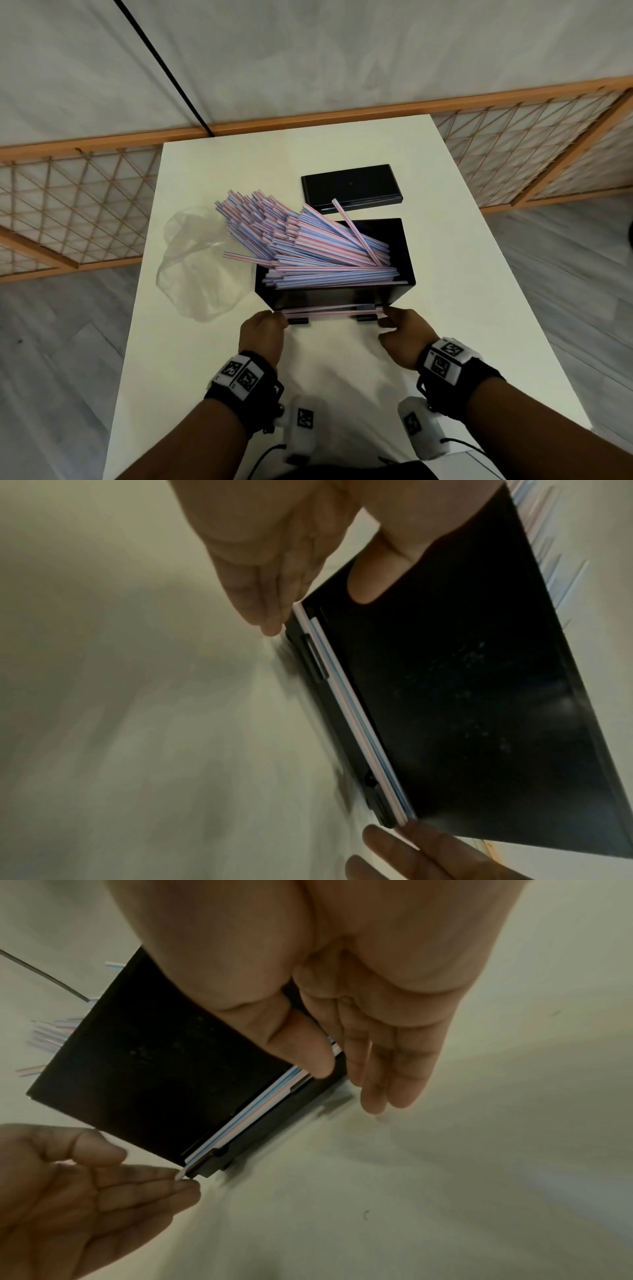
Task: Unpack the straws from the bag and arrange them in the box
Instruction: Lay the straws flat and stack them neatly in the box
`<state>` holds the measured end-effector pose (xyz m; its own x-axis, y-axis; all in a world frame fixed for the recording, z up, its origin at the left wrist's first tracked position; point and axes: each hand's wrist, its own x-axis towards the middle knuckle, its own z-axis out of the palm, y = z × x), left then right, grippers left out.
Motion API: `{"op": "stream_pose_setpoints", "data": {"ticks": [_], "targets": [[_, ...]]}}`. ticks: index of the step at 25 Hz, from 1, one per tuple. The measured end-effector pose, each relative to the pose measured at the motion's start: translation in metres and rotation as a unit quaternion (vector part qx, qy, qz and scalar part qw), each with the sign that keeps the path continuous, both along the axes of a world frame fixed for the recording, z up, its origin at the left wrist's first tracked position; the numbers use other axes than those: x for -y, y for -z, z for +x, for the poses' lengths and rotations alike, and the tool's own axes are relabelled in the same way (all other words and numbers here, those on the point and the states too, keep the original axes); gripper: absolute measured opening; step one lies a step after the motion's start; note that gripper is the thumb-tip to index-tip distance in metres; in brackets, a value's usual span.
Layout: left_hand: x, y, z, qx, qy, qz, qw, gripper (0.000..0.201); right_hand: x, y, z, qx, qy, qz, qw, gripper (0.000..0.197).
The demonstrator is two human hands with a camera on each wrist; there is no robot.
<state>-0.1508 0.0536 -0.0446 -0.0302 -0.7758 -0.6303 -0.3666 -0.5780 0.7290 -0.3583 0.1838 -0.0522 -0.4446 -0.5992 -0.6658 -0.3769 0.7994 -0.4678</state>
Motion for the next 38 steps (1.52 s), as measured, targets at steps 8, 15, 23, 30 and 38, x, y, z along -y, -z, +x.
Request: {"op": "stream_pose_setpoints", "data": {"ticks": [8, 15, 23, 30, 38], "targets": [[0.006, 0.018, -0.002, -0.01, -0.021, 0.015, 1.0, 0.014, 0.002, -0.006, 0.008, 0.014, 0.009, -0.022, 1.0, 0.065], [0.002, 0.02, -0.01, -0.027, -0.072, 0.001, 0.997, 0.008, 0.002, -0.007, 0.007, 0.016, 0.035, -0.024, 0.999, 0.06], [0.006, 0.014, -0.013, -0.109, -0.14, 0.045, 0.983, 0.019, 0.004, -0.001, 0.008, 0.006, 0.077, -0.019, 0.997, 0.053], [0.008, 0.003, -0.001, -0.131, -0.12, 0.035, 0.984, 0.012, 0.004, -0.013, 0.011, -0.05, 0.06, 0.001, 0.997, 0.044], [0.004, -0.039, 0.021, -0.178, -0.008, -0.088, 0.98, 0.017, 0.003, -0.092, 0.023, -0.277, -0.188, -0.207, 0.919, 0.023]]}}
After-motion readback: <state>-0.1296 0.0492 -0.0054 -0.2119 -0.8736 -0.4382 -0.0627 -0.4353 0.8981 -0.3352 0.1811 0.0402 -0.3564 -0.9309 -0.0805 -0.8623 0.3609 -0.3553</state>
